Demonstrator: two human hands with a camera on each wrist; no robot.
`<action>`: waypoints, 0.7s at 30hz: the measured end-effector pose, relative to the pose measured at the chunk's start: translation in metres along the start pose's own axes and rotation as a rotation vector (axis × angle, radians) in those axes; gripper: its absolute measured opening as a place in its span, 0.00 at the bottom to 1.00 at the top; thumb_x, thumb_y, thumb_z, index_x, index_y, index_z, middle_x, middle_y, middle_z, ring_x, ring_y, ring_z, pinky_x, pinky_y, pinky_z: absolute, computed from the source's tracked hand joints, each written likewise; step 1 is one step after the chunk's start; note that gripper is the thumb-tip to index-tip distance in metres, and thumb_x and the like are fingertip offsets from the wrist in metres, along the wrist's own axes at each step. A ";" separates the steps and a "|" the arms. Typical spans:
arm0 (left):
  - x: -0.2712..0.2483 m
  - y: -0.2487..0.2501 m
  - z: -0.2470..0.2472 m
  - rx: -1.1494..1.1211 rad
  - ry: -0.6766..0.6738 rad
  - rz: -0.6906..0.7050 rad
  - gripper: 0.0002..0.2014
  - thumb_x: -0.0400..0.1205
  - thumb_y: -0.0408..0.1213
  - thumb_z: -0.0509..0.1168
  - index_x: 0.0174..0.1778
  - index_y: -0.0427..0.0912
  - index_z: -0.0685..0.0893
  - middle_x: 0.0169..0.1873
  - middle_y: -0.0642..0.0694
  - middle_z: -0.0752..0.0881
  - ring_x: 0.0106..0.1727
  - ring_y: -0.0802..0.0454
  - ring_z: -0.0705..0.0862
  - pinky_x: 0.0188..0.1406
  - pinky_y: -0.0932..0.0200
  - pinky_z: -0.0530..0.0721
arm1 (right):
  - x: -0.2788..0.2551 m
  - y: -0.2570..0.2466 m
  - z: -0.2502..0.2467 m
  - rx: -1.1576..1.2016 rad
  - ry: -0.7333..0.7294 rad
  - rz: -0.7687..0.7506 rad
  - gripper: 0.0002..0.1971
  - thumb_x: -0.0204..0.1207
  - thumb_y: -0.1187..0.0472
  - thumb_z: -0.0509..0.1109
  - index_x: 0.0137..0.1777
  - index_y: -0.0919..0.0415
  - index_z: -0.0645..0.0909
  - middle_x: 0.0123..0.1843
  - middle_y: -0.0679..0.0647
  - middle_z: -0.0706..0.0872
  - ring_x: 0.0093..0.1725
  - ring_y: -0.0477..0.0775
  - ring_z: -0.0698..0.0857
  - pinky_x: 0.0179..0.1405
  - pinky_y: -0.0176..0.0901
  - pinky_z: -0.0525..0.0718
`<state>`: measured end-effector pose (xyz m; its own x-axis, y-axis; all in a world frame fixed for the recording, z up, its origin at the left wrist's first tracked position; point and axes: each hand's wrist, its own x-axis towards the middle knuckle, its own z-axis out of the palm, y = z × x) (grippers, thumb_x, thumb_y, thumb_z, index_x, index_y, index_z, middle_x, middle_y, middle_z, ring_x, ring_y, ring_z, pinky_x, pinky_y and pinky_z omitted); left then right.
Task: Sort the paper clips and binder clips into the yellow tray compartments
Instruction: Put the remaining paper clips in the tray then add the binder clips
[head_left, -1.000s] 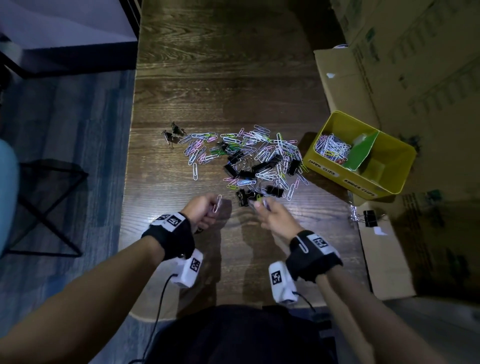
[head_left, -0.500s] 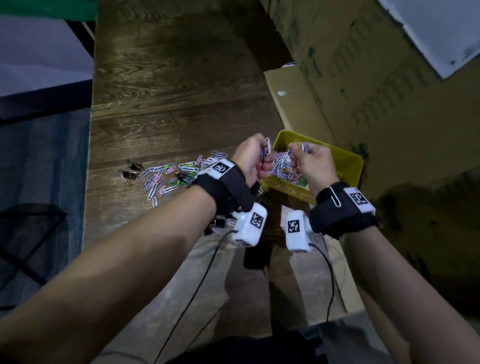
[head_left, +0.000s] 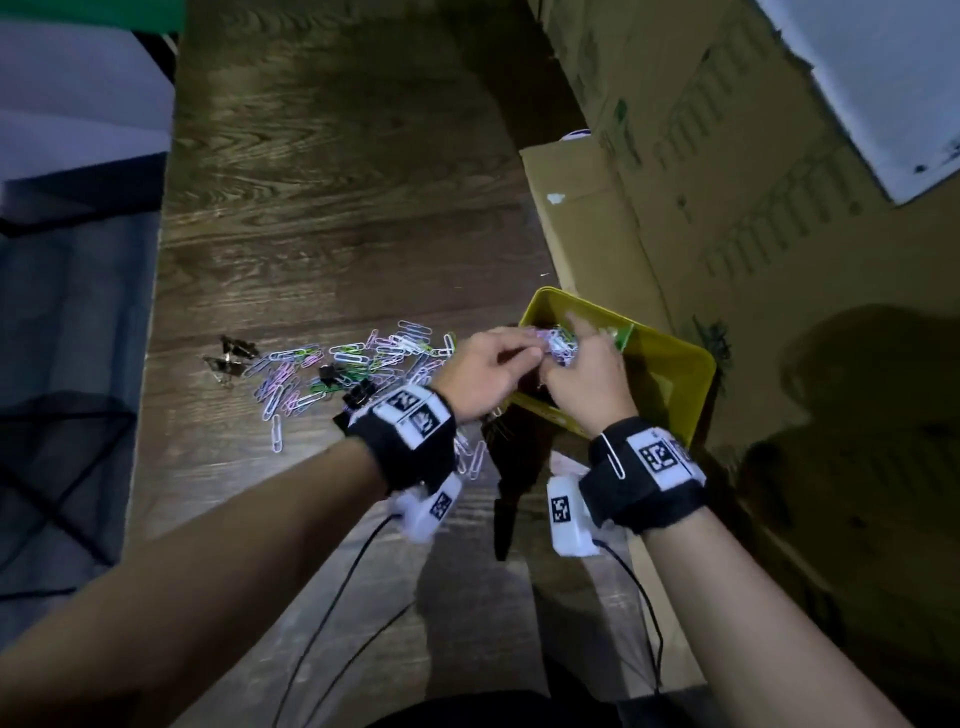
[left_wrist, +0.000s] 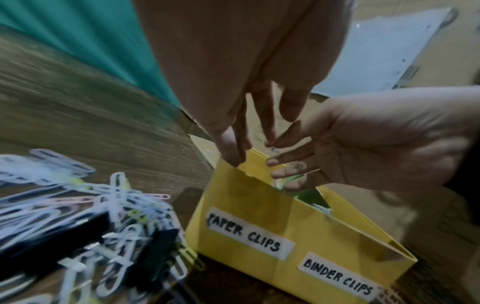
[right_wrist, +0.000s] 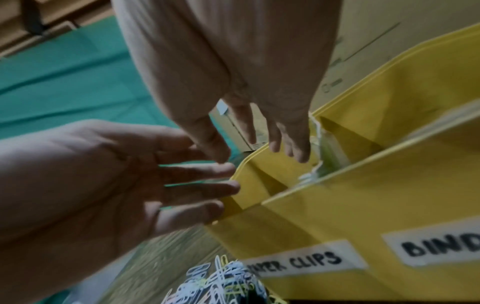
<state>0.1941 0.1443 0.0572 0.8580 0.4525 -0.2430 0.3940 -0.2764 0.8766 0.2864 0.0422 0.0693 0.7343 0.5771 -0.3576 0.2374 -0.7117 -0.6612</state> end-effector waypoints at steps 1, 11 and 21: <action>-0.012 -0.008 -0.008 -0.057 0.059 0.023 0.10 0.82 0.36 0.64 0.56 0.42 0.87 0.56 0.47 0.86 0.57 0.56 0.82 0.63 0.62 0.76 | -0.005 -0.005 0.004 0.010 0.044 -0.068 0.28 0.75 0.63 0.68 0.76 0.59 0.70 0.73 0.62 0.74 0.74 0.59 0.70 0.71 0.40 0.64; -0.130 -0.164 -0.165 0.283 0.619 -0.464 0.11 0.78 0.27 0.64 0.54 0.37 0.85 0.42 0.41 0.84 0.38 0.50 0.83 0.42 0.67 0.77 | -0.026 -0.074 0.107 -0.145 -0.275 -0.680 0.13 0.76 0.67 0.66 0.60 0.60 0.83 0.58 0.54 0.81 0.58 0.55 0.80 0.61 0.38 0.73; -0.086 -0.217 -0.220 0.504 0.526 -0.439 0.25 0.77 0.42 0.70 0.71 0.46 0.75 0.67 0.30 0.67 0.65 0.34 0.75 0.72 0.51 0.70 | 0.012 -0.106 0.210 -0.583 -0.391 -0.698 0.27 0.78 0.53 0.67 0.77 0.46 0.67 0.73 0.54 0.71 0.70 0.61 0.70 0.67 0.56 0.71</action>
<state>-0.0374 0.3522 -0.0206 0.3770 0.9078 -0.1838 0.8622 -0.2715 0.4277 0.1364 0.2086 -0.0035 0.0739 0.9592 -0.2729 0.8902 -0.1868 -0.4155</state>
